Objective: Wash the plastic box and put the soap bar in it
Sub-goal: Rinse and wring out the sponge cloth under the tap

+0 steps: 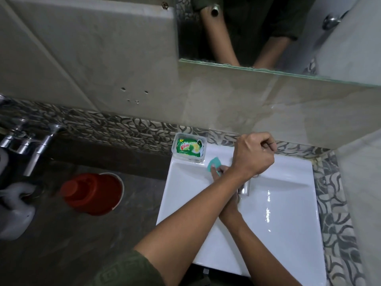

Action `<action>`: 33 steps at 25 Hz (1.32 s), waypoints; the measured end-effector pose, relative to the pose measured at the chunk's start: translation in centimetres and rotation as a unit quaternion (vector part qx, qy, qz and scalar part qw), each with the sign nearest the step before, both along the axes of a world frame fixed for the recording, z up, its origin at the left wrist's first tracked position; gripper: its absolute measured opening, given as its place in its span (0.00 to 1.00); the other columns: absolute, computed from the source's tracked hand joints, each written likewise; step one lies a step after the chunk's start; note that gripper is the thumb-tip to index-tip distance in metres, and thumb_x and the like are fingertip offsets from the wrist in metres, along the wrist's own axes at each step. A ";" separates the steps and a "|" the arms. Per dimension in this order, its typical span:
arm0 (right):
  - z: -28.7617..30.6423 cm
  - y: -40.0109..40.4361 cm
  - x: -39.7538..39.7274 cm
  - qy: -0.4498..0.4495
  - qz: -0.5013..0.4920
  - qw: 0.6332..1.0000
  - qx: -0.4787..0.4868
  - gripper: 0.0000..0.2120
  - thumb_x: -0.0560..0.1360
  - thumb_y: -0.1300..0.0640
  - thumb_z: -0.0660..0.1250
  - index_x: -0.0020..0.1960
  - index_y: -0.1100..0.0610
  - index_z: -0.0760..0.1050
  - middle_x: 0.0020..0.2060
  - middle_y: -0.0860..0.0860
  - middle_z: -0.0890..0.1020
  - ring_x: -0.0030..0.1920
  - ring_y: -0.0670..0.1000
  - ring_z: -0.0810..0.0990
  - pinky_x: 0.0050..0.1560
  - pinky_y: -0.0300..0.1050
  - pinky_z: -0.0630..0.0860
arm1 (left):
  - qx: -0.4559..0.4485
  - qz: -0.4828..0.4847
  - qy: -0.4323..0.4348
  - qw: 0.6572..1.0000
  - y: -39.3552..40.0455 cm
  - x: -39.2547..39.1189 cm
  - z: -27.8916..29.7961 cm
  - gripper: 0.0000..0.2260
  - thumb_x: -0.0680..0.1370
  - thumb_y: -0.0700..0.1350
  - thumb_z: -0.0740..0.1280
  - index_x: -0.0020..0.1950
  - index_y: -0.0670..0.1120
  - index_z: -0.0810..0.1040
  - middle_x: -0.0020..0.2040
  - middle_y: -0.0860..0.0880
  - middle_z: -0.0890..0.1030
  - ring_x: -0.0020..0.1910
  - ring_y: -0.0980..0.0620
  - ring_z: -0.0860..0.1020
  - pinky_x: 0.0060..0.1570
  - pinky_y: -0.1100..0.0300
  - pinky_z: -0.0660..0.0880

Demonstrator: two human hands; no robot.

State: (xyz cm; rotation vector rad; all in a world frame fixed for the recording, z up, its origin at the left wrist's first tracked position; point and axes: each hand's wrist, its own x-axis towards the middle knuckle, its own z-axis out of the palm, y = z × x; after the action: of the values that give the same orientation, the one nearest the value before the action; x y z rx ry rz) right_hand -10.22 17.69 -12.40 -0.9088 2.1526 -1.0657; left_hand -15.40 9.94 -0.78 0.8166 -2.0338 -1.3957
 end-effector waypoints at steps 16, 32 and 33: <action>-1.4 -7.8 2.2 0.224 -0.089 0.969 -0.050 0.18 0.72 0.75 0.62 0.58 0.66 0.80 0.48 0.60 0.74 0.49 0.58 0.71 0.47 0.57 0.76 | 0.000 0.168 -0.036 0.985 -10.8 15.1 -8.0 0.16 0.68 0.26 0.62 0.41 0.41 0.85 0.41 0.47 0.86 0.42 0.50 0.84 0.46 0.61 0.79; -2.8 7.2 -9.9 0.240 -0.290 0.926 -0.021 0.19 0.71 0.79 0.64 0.58 0.67 0.82 0.48 0.62 0.74 0.43 0.59 0.75 0.50 0.39 0.70 | -0.016 0.073 -0.074 0.994 -12.4 16.4 -8.9 0.17 0.72 0.26 0.66 0.42 0.46 0.86 0.41 0.55 0.85 0.38 0.63 0.80 0.41 0.72 0.75; -2.1 7.5 -11.1 0.250 -0.310 0.917 -0.008 0.20 0.71 0.80 0.63 0.59 0.69 0.81 0.47 0.66 0.73 0.44 0.62 0.75 0.51 0.46 0.73 | -0.022 0.073 -0.071 0.995 -12.4 16.3 -8.9 0.17 0.72 0.25 0.66 0.41 0.45 0.86 0.40 0.55 0.85 0.39 0.63 0.81 0.42 0.72 0.75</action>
State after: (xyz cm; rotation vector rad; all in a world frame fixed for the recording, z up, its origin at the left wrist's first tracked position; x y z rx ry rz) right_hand -21.30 25.19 -14.49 -0.5371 2.9894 -1.2293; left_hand 0.91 -2.49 -9.65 1.0493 -2.0559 -1.2406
